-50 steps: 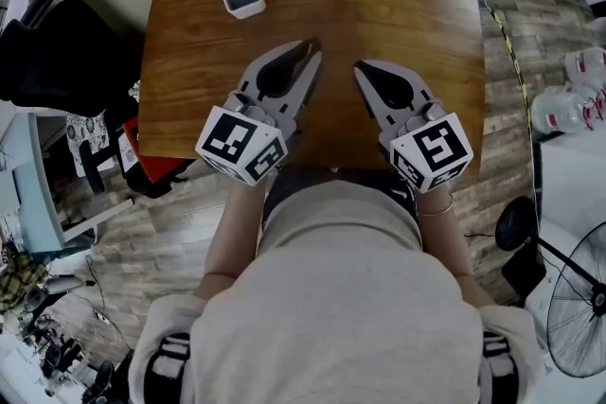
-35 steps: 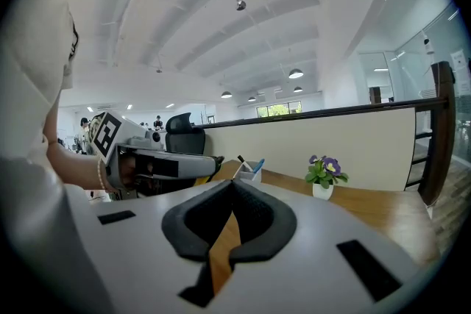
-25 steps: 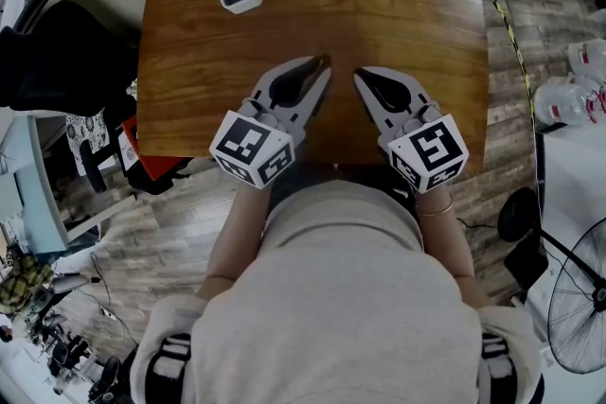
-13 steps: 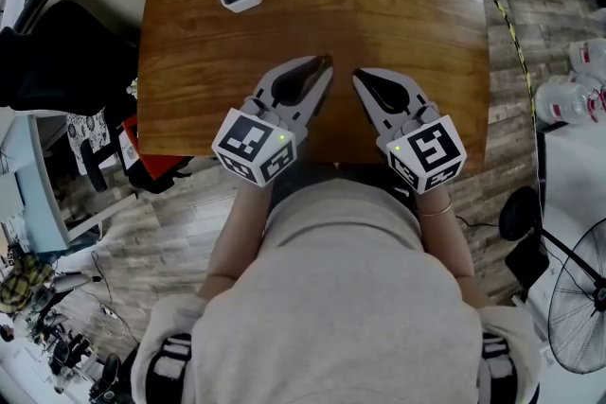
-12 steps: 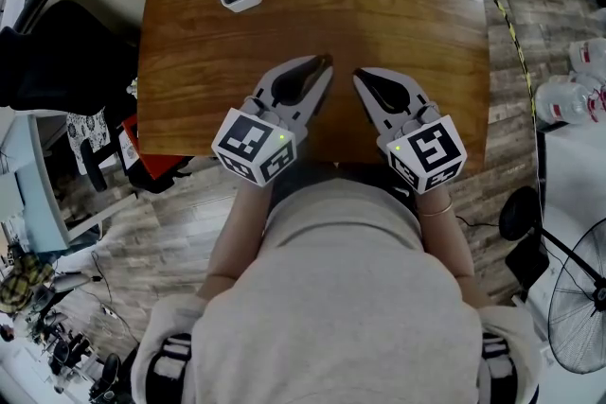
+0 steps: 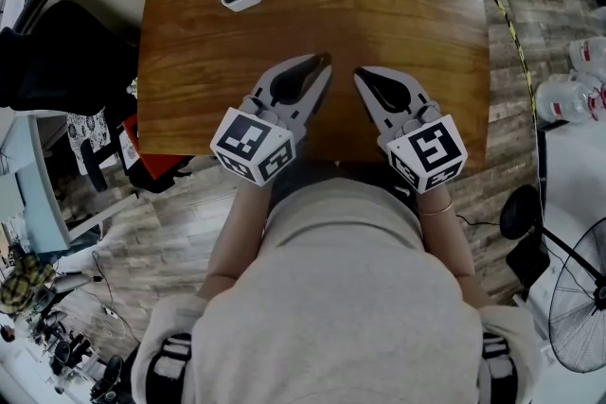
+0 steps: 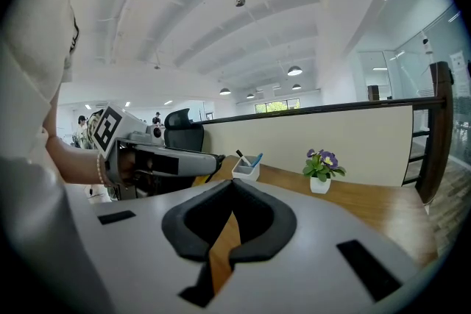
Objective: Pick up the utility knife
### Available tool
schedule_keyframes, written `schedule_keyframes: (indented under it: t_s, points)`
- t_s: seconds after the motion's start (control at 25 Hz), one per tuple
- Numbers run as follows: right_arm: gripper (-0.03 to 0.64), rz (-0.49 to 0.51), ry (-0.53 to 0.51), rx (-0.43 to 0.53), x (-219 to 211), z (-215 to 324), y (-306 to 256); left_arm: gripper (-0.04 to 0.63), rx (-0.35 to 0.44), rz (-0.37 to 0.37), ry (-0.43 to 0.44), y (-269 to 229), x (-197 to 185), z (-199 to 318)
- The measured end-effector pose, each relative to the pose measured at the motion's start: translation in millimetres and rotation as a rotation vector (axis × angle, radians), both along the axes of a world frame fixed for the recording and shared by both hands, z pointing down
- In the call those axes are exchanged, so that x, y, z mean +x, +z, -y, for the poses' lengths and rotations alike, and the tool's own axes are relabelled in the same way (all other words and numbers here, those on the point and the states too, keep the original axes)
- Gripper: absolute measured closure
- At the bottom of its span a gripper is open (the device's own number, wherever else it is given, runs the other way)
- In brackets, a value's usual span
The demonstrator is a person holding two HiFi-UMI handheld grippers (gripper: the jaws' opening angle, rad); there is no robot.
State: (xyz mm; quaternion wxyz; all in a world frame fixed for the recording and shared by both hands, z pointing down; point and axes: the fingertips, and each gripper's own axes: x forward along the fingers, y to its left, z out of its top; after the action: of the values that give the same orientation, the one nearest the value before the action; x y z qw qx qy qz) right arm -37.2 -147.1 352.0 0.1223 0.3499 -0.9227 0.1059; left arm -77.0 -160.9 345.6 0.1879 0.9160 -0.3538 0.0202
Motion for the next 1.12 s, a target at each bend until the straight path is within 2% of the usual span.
schedule_keyframes:
  t_s: [1.12]
  points:
    - [0.604,-0.016,-0.026,-0.012,-0.7,-2.5,4.5,0.52,-0.024,0.003,-0.004,4.3,0.5,1.0]
